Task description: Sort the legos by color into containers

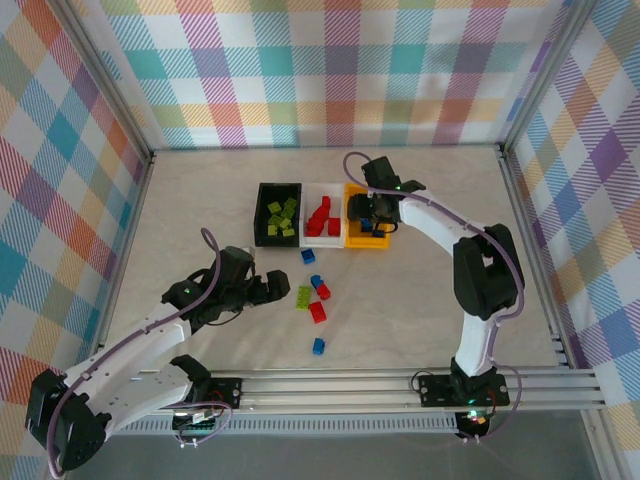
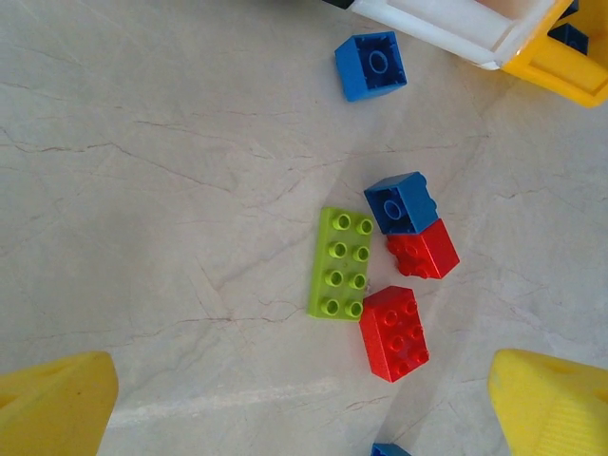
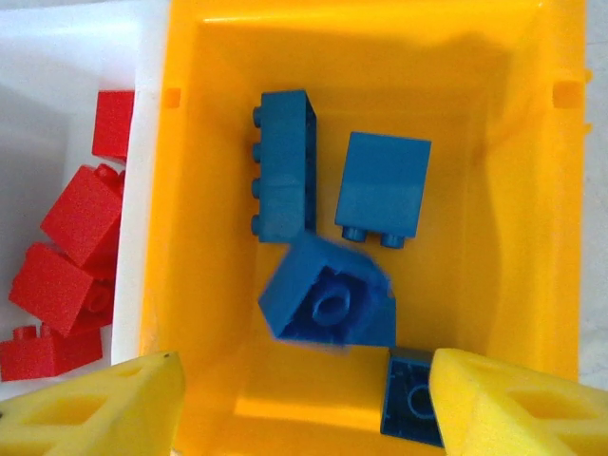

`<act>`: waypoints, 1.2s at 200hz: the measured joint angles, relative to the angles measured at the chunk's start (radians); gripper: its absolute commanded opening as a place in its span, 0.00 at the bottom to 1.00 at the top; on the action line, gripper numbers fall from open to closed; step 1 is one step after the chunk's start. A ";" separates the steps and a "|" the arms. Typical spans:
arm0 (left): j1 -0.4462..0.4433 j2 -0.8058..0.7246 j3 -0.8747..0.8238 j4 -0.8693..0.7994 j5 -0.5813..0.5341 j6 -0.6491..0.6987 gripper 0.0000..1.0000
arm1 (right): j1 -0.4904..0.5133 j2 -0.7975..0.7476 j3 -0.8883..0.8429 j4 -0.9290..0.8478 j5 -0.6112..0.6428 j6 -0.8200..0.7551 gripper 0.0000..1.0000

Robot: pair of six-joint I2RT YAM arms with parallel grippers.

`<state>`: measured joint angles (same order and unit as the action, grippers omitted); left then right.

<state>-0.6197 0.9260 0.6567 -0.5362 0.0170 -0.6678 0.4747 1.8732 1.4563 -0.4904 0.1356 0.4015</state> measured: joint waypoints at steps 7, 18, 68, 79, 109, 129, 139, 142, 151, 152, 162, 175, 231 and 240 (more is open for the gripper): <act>0.000 -0.002 0.000 -0.004 -0.003 -0.002 1.00 | 0.004 -0.016 -0.014 0.003 -0.004 0.000 0.71; 0.000 -0.005 0.000 -0.011 -0.010 -0.003 1.00 | 0.018 -0.058 -0.057 0.007 -0.006 -0.001 0.71; 0.003 -0.044 0.003 -0.050 -0.065 -0.002 1.00 | 0.240 -0.411 -0.420 0.031 -0.045 0.001 0.77; 0.010 -0.056 0.010 -0.062 -0.072 0.000 1.00 | 0.311 -0.468 -0.490 0.041 -0.063 0.006 0.77; 0.037 -0.074 0.016 -0.072 -0.083 0.003 1.00 | 0.514 -0.505 -0.601 0.045 -0.095 0.032 0.82; 0.053 -0.084 0.017 -0.094 -0.089 0.006 1.00 | 0.634 -0.456 -0.603 0.054 -0.089 0.040 0.81; 0.060 -0.091 0.018 -0.101 -0.089 0.008 1.00 | 0.682 -0.415 -0.595 0.059 -0.077 0.044 0.80; 0.063 -0.093 0.018 -0.102 -0.090 0.009 1.00 | 0.695 -0.403 -0.592 0.060 -0.074 0.047 0.80; 0.073 -0.105 0.021 -0.112 -0.090 0.010 1.00 | 0.729 -0.360 -0.583 0.067 -0.064 0.051 0.79; 0.074 -0.105 0.021 -0.114 -0.090 0.010 1.00 | 0.731 -0.357 -0.583 0.067 -0.064 0.051 0.79; 0.085 -0.118 0.021 -0.119 -0.090 0.011 1.00 | 0.753 -0.320 -0.574 0.073 -0.050 0.056 0.79; 0.097 -0.130 0.021 -0.124 -0.090 0.014 1.00 | 0.773 -0.281 -0.564 0.080 -0.034 0.059 0.79; 0.108 -0.132 0.021 -0.127 -0.085 0.026 1.00 | 0.808 -0.200 -0.505 0.095 0.006 0.069 0.64; 0.109 -0.131 0.021 -0.127 -0.085 0.029 1.00 | 0.812 -0.195 -0.501 0.096 0.006 0.070 0.62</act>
<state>-0.5110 0.7948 0.6781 -0.6636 -0.0685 -0.6388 1.2865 1.6783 0.9550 -0.3943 0.1421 0.4717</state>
